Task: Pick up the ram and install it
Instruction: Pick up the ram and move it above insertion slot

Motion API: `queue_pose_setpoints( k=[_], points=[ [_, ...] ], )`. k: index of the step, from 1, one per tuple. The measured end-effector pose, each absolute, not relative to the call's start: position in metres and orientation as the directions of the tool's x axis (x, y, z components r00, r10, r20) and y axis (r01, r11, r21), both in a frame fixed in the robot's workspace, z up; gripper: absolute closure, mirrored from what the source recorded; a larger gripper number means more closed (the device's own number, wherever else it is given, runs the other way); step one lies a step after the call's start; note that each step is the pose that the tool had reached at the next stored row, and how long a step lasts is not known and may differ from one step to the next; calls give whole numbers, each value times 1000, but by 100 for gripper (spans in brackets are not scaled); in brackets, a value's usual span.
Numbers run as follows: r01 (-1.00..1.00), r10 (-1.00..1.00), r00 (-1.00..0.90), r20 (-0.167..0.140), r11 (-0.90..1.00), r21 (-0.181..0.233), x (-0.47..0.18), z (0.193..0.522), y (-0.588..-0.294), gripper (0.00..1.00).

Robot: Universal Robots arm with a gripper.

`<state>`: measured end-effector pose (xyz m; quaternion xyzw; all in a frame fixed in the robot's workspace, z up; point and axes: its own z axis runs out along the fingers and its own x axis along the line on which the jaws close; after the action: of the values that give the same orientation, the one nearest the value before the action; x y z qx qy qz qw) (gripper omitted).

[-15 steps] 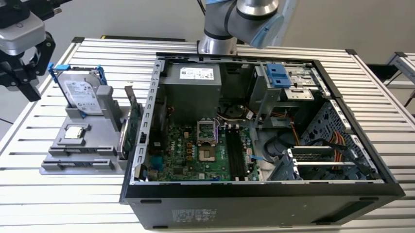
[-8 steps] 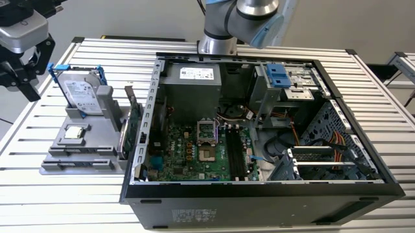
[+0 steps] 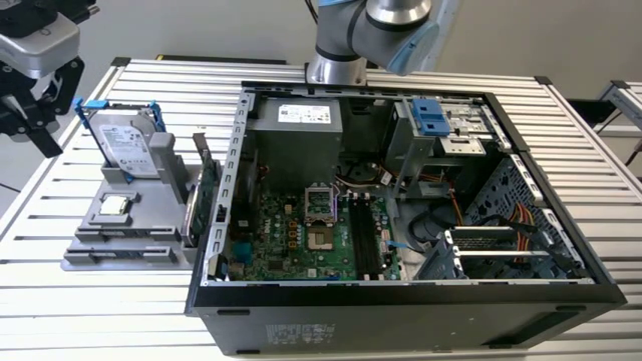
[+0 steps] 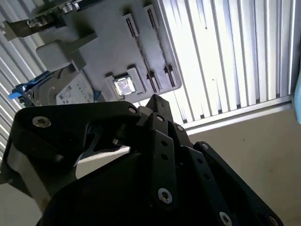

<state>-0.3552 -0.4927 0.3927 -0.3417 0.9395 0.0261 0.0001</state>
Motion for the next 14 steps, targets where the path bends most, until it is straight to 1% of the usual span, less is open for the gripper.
queue_pose_setpoints(
  k=[14],
  points=[
    [-765, -765, -644, -18, 642, 49, -355, 393, -493, 100]
  ],
)
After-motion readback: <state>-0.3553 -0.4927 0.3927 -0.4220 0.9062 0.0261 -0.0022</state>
